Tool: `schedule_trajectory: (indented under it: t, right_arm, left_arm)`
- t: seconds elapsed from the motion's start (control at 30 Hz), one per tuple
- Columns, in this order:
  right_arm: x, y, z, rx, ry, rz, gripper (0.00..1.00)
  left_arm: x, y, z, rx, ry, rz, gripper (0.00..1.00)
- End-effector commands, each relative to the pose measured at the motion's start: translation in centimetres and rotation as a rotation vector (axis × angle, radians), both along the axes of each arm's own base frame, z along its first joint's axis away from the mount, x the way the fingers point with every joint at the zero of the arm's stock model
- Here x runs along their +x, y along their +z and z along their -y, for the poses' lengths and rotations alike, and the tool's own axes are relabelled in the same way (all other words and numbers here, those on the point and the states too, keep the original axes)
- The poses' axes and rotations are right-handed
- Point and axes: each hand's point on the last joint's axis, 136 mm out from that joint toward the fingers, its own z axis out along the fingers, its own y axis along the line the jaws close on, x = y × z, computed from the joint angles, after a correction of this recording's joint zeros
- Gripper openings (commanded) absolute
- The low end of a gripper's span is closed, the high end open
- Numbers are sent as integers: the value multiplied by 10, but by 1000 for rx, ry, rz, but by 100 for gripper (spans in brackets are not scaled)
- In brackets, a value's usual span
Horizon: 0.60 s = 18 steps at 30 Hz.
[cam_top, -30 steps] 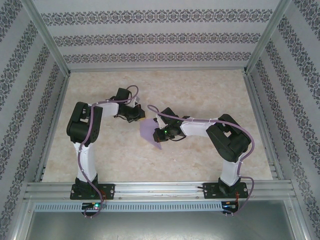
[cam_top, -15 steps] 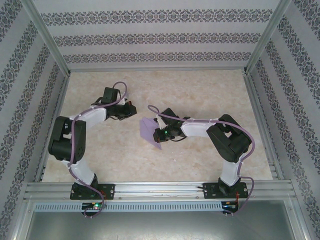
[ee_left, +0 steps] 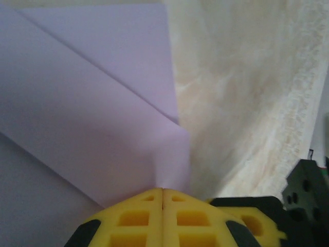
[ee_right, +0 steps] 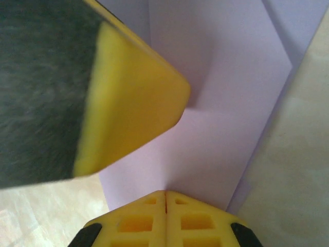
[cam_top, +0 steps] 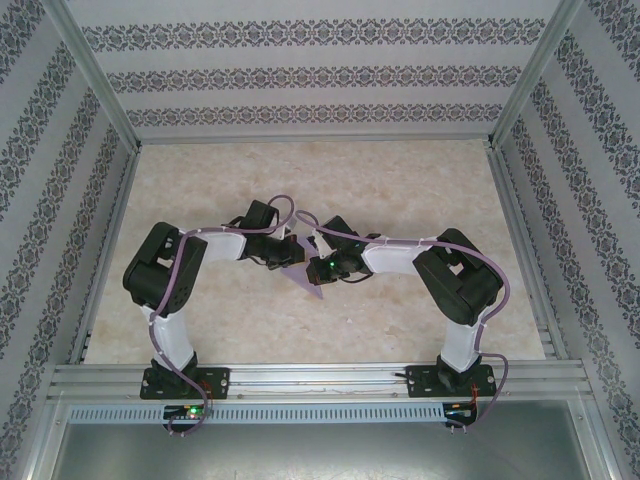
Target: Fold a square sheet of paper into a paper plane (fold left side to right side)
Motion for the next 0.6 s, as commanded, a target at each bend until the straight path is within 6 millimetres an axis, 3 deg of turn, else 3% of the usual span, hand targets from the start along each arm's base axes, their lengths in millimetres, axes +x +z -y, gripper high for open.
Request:
schedule_trajectory:
  t: [0.0, 0.17, 0.4, 0.57]
  right_arm:
    - [-55, -65, 70, -306, -34, -226, 0]
    - [-45, -47, 53, -225, -27, -206, 0]
    - [-17, 2, 17, -47, -14, -131, 0]
    - [-4, 33, 1, 36, 0, -71, 0]
  left_arm:
    - [10, -7, 0, 28, 11, 20, 0]
    - [0, -28, -14, 116, 17, -19, 0]
    - [-14, -42, -20, 131, 20, -60, 0]
    - [-16, -46, -21, 129, 25, -68, 0]
